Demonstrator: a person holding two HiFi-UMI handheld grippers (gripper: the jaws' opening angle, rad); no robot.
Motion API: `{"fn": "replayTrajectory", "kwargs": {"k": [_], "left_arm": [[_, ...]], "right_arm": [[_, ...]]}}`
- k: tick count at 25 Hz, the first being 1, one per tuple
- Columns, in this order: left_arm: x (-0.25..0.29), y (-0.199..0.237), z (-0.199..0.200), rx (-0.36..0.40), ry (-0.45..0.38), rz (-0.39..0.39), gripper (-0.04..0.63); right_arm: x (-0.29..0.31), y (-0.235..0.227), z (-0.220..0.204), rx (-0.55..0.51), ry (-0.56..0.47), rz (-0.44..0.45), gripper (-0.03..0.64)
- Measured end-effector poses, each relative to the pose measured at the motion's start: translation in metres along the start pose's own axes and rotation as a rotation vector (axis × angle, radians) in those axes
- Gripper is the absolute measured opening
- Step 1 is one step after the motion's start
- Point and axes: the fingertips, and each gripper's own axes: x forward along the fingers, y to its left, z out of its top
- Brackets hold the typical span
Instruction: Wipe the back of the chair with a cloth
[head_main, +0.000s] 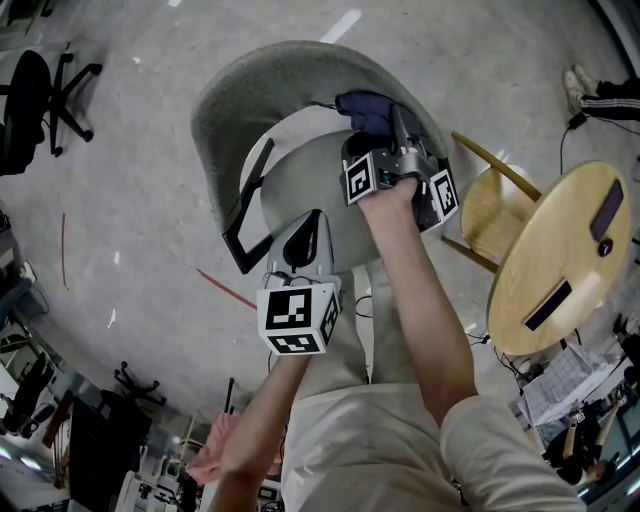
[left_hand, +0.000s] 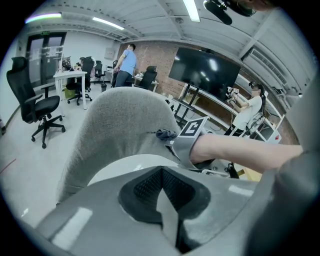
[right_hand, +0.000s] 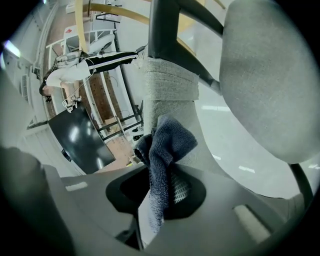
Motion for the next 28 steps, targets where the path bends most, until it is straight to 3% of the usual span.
{"fn": "replayTrajectory", "kwargs": {"k": [8,13,16,28], "left_arm": [[-0.006,-0.011,0.001,-0.004,-0.004,-0.001,0.001],[-0.01,-0.015,-0.004,-0.008,-0.005,0.004,0.001],[-0.009,-0.01,-0.009,-0.016,-0.007,0.01,0.001],[-0.009,0.0,-0.021,-0.013,-0.011,0.013,0.001]], "right_arm": [[-0.016,0.046,-0.024,-0.119,0.158,0.078,0.08],[-0.032,0.053,-0.011,-0.261,0.213,0.043,0.08],[-0.043,0.045,0.003,-0.318,0.216,0.024,0.081],[-0.056,-0.045,0.059,-0.343,0.14,-0.159,0.08]]}}
